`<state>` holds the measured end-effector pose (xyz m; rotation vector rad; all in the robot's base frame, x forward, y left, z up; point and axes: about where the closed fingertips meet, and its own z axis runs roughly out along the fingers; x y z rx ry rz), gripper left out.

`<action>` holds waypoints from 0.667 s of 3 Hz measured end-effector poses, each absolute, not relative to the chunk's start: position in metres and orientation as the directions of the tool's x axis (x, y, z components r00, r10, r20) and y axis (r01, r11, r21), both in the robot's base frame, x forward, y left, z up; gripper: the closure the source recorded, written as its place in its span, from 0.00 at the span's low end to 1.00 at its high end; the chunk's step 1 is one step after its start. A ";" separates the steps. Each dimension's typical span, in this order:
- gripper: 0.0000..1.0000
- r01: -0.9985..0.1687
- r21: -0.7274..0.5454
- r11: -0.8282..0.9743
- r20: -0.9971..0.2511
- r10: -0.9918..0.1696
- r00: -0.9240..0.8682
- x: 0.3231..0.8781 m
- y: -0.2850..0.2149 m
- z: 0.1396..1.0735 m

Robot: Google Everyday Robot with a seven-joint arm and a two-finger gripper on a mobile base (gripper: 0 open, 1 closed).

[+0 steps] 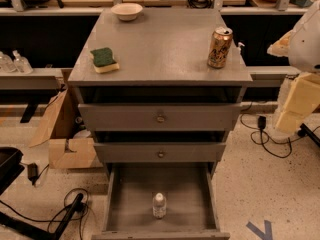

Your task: Pick blue plastic bottle from bottom drawer and place on counter

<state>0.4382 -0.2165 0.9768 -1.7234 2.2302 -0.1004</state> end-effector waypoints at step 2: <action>0.00 -0.922 -0.254 0.292 -0.294 -0.931 -0.214 0.447 -0.218 0.962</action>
Offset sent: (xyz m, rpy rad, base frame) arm 0.0278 -0.0099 -0.0608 0.3010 -0.0719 0.0112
